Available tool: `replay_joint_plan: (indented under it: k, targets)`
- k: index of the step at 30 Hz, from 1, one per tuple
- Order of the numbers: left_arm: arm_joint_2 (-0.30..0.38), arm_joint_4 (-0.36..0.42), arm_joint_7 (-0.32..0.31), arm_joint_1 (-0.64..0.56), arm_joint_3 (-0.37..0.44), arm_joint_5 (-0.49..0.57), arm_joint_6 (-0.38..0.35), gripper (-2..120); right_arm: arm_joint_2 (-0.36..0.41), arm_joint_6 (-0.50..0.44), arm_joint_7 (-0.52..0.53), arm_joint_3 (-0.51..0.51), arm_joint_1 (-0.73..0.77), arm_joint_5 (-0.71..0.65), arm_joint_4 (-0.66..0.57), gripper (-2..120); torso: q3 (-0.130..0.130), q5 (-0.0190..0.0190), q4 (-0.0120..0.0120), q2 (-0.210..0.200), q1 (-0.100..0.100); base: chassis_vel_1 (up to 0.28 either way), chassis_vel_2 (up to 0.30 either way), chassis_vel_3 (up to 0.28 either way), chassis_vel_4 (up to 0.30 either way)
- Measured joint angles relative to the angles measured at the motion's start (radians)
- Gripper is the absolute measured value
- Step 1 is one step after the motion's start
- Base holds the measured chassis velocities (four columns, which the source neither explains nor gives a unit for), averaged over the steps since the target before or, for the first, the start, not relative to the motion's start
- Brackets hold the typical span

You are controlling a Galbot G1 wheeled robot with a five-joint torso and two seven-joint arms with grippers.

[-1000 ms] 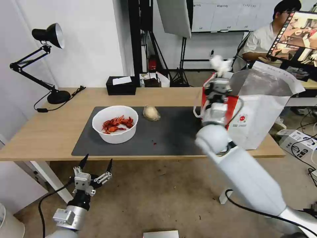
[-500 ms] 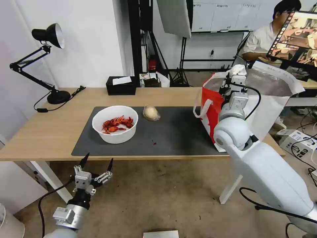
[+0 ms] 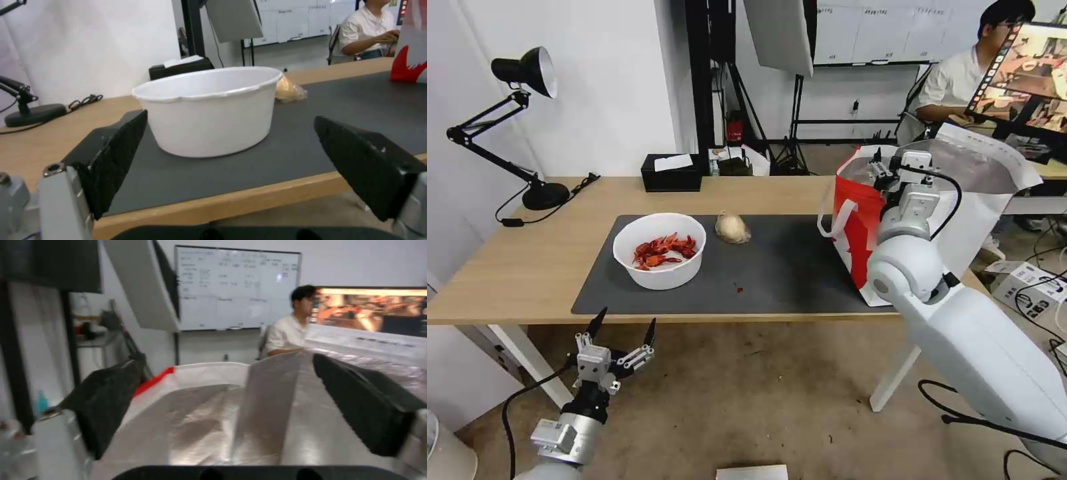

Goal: Pick up the trash from the table and place it into the takeout bag.

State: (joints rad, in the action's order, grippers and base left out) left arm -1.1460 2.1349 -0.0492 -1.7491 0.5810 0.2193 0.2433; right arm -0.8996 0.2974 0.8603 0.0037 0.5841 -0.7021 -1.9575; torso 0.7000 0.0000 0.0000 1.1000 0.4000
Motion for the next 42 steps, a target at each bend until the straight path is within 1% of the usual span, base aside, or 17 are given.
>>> replay_joint_plan:
  k: [3, 4, 6, 8, 9, 10, 13, 17, 19, 20, 22, 23, 26, 27, 29, 37, 42]
  targets:
    - [-0.003, 0.01, 0.0, -0.006, 0.008, 0.0, 0.0, 100, 0.023, -0.091, -0.167, 0.019, 0.041, -0.039, -0.067, 100, 0.0, 0.0, 0.0002, 0.0, 0.0, 0.0, 0.0, 0.0, 0.0]
    - [-0.003, 0.01, 0.0, -0.006, 0.008, 0.0, 0.0, 100, 0.023, -0.091, -0.167, 0.019, 0.041, -0.039, -0.067, 100, 0.0, 0.0, 0.0002, 0.0, 0.0, 0.0, 0.0, 0.0, 0.0]
    - [-0.006, 0.019, -0.001, -0.012, 0.016, 0.001, 0.001, 100, 0.053, -0.142, -0.288, 0.047, 0.089, -0.069, -0.118, 100, 0.0, -0.0002, 0.0003, 0.0, 0.0, 0.0, 0.0, 0.0, 0.0]
    - [-0.007, 0.022, -0.001, -0.015, 0.018, 0.001, 0.002, 100, 0.067, -0.157, -0.326, 0.062, 0.112, -0.08, -0.136, 100, 0.0, 0.0, 0.0003, 0.0, 0.0, 0.0, 0.0, 0.0, 0.0]
    - [-0.01, 0.028, -0.001, -0.02, 0.022, 0.001, 0.003, 100, 0.096, -0.184, -0.415, 0.098, 0.174, -0.107, -0.172, 100, 0.0, 0.0001, 0.0, 0.0, 0.0, 0.0, 0.0, 0.0, 0.0]
    - [-0.01, 0.028, -0.001, -0.02, 0.022, 0.001, 0.003, 100, 0.096, -0.184, -0.415, 0.098, 0.174, -0.107, -0.172, 100, 0.0, 0.0001, 0.0, 0.0, 0.0, 0.0, 0.0, 0.0, 0.0]
    - [-0.019, 0.031, -0.001, -0.025, 0.027, 0.001, 0.011, 100, 0.146, -0.226, -0.606, 0.192, 0.334, -0.139, -0.247, 100, 0.0, 0.0002, -0.0001, 0.0, 0.0, 0.0, 0.0, 0.0, 0.0]
    - [-0.032, 0.028, 0.001, -0.023, 0.019, -0.001, 0.024, 100, 0.171, -0.27, -0.694, 0.265, 0.466, -0.144, -0.285, 100, 0.0, -0.0004, 0.0003, 0.0, 0.0, 0.0, 0.0, 0.0, 0.0]
    - [-0.038, 0.027, 0.002, -0.025, 0.017, -0.011, 0.031, 100, 0.173, -0.32, -0.759, 0.338, 0.608, -0.115, -0.303, 100, 0.0, 0.0004, -0.0002, 0.0, 0.0, 0.0, 0.0, 0.0, 0.0]
    - [-0.038, 0.027, 0.002, -0.025, 0.017, -0.011, 0.031, 100, 0.173, -0.32, -0.759, 0.338, 0.608, -0.115, -0.303, 100, 0.0, 0.0004, -0.0002, 0.0, 0.0, 0.0, 0.0, 0.0, 0.0]
    - [-0.043, 0.022, 0.003, -0.031, 0.016, -0.018, 0.039, 100, 0.147, -0.431, -0.798, 0.401, 0.776, -0.033, -0.307, 100, 0.0, 0.0001, -0.0002, 0.0, 0.0, 0.0, 0.0, 0.0, 0.0]
    - [-0.043, 0.022, 0.003, -0.031, 0.016, -0.018, 0.039, 100, 0.147, -0.431, -0.798, 0.401, 0.776, -0.033, -0.307, 100, 0.0, 0.0001, -0.0002, 0.0, 0.0, 0.0, 0.0, 0.0, 0.0]
    - [-0.049, 0.015, 0.003, -0.041, 0.016, -0.024, 0.052, 100, 0.078, -0.546, -0.836, 0.455, 0.967, 0.087, -0.273, 100, 0.0, 0.0001, -0.0002, 0.0, 0.0, 0.0, 0.0, 0.0, 0.0]
    - [-0.049, 0.015, 0.003, -0.041, 0.016, -0.024, 0.052, 100, 0.078, -0.546, -0.836, 0.455, 0.967, 0.087, -0.273, 100, 0.0, 0.0001, -0.0002, 0.0, 0.0, 0.0, 0.0, 0.0, 0.0]
    - [-0.053, 0.006, 0.004, -0.05, 0.016, -0.028, 0.061, 100, 0.015, -0.615, -0.841, 0.467, 1.064, 0.16, -0.231, 100, 0.0, 0.0003, -0.0002, 0.0, 0.0, 0.0, 0.0, 0.0, 0.0]
    - [-0.053, -0.021, 0.007, -0.073, 0.015, -0.045, 0.061, 100, -0.094, -0.676, -0.789, 0.435, 1.154, 0.306, -0.138, 100, 0.0, 0.0, 0.0, 0.0, 0.0, 0.0, 0.0, 0.0, 0.0]
    - [-0.057, -0.034, 0.021, -0.08, 0.01, -0.055, 0.059, 100, -0.111, -0.673, -0.769, 0.403, 1.142, 0.33, -0.092, 100, 0.0, 0.0, 0.0002, 0.0, 0.0, 0.0, 0.0, 0.0, 0.0]
